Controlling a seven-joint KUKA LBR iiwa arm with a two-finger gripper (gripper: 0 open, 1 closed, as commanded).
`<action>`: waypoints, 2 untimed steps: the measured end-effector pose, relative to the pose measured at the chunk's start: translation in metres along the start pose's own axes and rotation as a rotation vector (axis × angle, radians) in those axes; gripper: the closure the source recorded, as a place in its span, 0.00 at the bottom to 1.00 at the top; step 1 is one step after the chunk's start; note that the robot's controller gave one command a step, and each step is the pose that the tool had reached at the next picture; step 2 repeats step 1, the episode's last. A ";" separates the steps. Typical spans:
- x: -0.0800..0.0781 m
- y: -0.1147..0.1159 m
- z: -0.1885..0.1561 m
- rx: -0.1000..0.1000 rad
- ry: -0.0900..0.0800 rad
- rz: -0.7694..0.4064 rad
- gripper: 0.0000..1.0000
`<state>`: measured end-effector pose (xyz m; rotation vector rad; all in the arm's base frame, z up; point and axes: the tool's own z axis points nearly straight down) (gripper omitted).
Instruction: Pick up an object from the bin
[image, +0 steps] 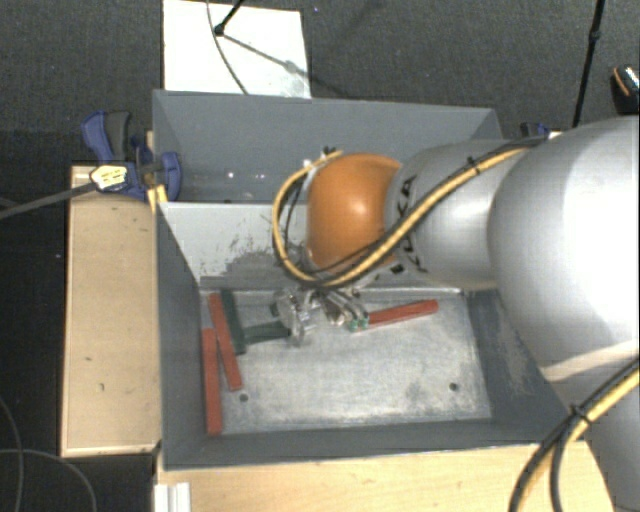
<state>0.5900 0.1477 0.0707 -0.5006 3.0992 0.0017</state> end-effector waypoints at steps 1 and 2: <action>0.008 0.000 -0.137 0.002 -0.009 -0.069 1.00; 0.008 0.000 -0.137 0.002 -0.009 -0.069 1.00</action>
Offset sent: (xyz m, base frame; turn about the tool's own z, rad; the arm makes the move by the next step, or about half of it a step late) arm -0.0101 -0.0029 0.1315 -0.0705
